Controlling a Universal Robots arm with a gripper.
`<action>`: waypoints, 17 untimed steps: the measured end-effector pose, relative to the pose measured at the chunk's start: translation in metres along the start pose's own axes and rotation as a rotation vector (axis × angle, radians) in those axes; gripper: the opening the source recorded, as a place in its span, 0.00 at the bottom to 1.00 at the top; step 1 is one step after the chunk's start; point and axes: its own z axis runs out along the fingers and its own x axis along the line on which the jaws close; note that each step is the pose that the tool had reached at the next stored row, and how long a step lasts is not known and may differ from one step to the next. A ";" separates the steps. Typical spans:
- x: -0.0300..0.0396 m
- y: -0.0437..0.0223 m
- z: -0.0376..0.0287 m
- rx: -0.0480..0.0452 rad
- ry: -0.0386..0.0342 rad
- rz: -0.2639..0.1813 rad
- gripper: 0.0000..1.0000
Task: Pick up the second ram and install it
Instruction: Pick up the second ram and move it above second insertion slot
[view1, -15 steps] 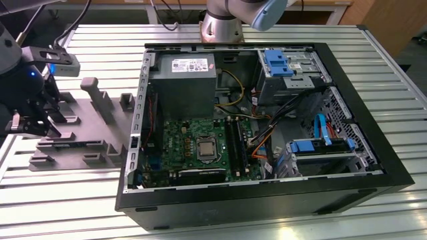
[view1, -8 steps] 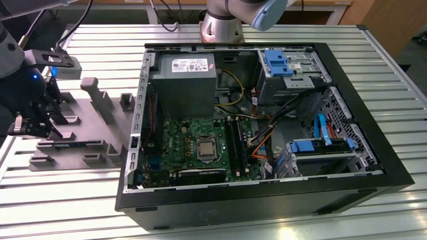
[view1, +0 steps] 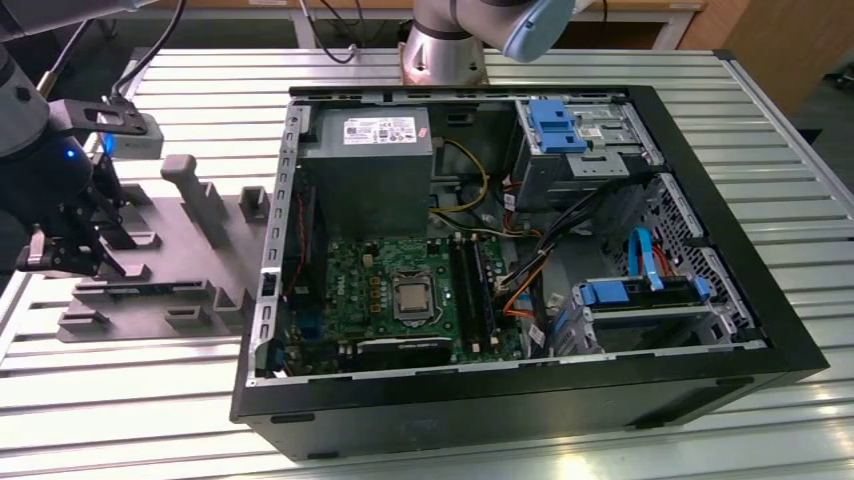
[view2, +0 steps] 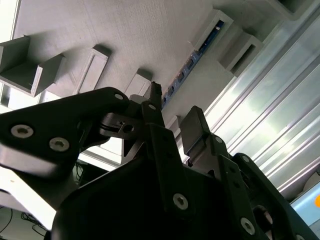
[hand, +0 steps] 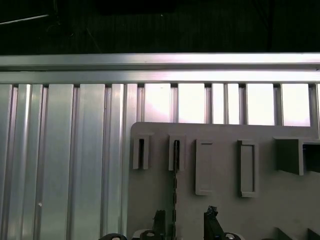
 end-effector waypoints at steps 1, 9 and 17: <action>0.0000 0.0000 0.0002 0.0001 0.0000 0.000 0.43; 0.0014 -0.0002 0.0109 0.0000 -0.0001 0.000 0.43; 0.0102 0.0015 0.0254 0.0001 -0.0007 -0.001 0.43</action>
